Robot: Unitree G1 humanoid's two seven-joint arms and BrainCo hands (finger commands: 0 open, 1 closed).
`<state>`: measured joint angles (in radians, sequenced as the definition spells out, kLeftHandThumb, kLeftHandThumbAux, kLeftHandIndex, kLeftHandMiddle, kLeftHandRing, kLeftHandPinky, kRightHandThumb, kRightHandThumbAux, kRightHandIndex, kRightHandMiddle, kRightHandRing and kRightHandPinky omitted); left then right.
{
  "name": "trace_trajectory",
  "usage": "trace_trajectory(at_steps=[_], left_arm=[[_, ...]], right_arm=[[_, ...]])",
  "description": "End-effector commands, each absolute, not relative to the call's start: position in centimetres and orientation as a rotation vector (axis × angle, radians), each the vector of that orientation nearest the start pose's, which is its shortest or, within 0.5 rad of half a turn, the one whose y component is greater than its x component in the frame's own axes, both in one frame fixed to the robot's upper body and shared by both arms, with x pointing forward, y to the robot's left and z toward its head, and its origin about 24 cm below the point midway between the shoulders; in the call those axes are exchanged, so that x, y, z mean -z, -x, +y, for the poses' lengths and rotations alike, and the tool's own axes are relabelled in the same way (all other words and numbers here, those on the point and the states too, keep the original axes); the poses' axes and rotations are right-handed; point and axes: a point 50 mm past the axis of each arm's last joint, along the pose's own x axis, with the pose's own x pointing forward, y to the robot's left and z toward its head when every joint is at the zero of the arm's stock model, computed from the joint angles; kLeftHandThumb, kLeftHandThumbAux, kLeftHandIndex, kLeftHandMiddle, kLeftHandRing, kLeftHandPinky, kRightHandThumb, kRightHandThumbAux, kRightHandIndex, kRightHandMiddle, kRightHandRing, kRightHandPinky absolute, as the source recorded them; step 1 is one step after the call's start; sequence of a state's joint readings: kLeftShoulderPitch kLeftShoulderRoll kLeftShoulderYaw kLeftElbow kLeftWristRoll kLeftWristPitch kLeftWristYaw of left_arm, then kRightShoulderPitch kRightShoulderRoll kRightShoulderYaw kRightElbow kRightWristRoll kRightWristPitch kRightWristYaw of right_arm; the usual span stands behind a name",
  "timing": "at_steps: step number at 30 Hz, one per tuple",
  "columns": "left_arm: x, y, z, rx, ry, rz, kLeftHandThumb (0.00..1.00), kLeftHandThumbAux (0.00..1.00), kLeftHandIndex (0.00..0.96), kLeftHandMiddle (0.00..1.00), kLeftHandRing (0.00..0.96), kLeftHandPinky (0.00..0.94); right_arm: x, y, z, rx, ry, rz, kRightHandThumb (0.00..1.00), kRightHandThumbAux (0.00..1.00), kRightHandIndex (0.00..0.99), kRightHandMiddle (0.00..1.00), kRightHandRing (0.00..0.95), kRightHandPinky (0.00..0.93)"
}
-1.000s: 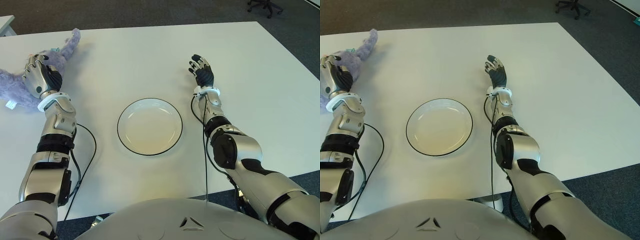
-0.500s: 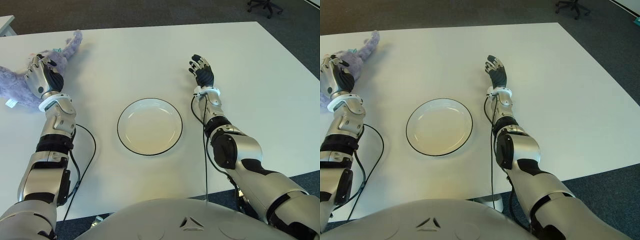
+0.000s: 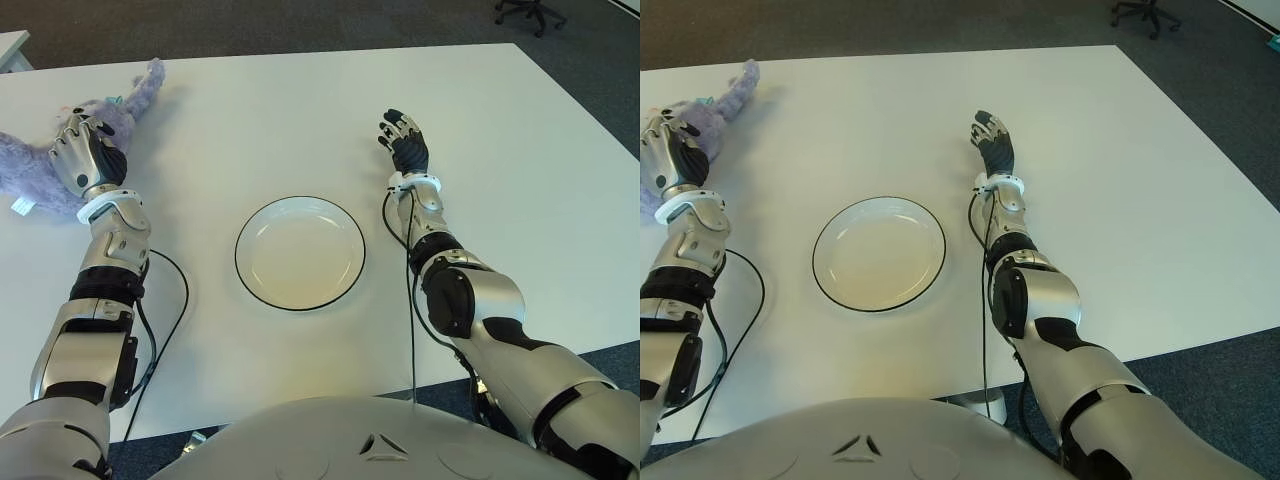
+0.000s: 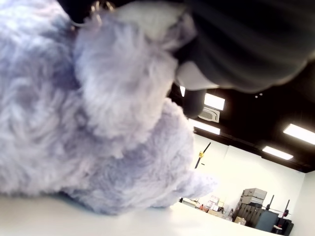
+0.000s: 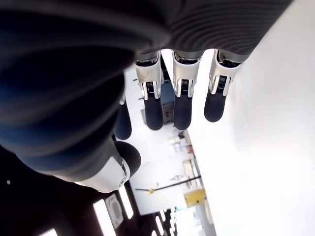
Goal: Put the doll into the plate.
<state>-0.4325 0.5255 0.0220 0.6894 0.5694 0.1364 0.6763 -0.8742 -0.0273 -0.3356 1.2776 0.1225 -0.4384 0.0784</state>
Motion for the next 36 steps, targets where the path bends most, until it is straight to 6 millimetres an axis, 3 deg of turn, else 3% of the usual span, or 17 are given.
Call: trace_trajectory(at_steps=[1, 24, 29, 36], left_arm=[[-6.9, -30.4, 31.6, -0.783, -1.146, 0.085, 1.0, 0.654, 0.457, 0.422, 0.478, 0.498], [-7.2, -31.1, 30.8, -0.73, -1.083, 0.056, 1.0, 0.654, 0.442, 0.417, 0.494, 0.542], [-7.2, -31.5, 30.4, -0.72, -1.077, 0.046, 1.0, 0.657, 0.449, 0.416, 0.475, 0.473], [-7.4, -32.3, 29.5, -0.717, -1.073, 0.031, 1.0, 0.659, 0.45, 0.42, 0.453, 0.454]], right_arm=[[-3.5, -36.8, -13.6, 0.029, -0.27, 0.105, 0.679, 0.77, 0.21, 0.175, 0.145, 0.154], [-3.7, -36.9, -13.5, 0.009, -0.284, 0.093, 0.684, 0.77, 0.216, 0.167, 0.137, 0.153], [-3.8, -36.9, -13.6, 0.007, -0.283, 0.091, 0.682, 0.764, 0.219, 0.169, 0.137, 0.152], [-3.9, -37.0, -13.6, 0.01, -0.283, 0.092, 0.673, 0.762, 0.218, 0.172, 0.141, 0.154]])
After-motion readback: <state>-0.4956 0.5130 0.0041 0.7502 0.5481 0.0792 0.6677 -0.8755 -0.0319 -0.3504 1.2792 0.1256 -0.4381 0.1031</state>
